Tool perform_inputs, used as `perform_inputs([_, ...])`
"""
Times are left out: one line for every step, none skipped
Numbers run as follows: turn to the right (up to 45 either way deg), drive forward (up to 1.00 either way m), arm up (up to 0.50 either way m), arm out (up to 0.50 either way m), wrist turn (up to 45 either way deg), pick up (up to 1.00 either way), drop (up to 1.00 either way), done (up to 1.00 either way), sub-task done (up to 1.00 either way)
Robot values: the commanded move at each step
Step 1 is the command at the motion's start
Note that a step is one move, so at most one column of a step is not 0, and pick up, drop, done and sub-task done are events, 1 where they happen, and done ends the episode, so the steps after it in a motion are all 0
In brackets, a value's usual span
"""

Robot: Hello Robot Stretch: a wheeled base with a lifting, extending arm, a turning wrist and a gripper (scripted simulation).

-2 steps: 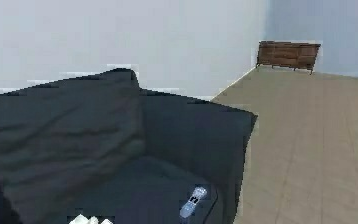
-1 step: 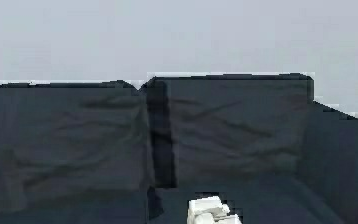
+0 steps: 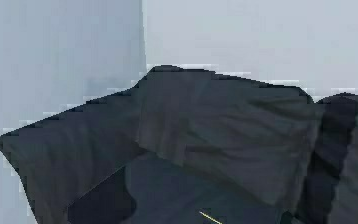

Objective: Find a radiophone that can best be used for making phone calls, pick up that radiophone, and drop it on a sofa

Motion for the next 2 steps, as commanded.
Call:
perform_inputs([-24.0, 0.00, 0.00, 0.00, 0.0, 0.00, 0.00, 0.00, 0.00])
perform_inputs([0.0, 0.00, 0.00, 0.32, 0.0, 0.00, 0.00, 0.00, 0.00])
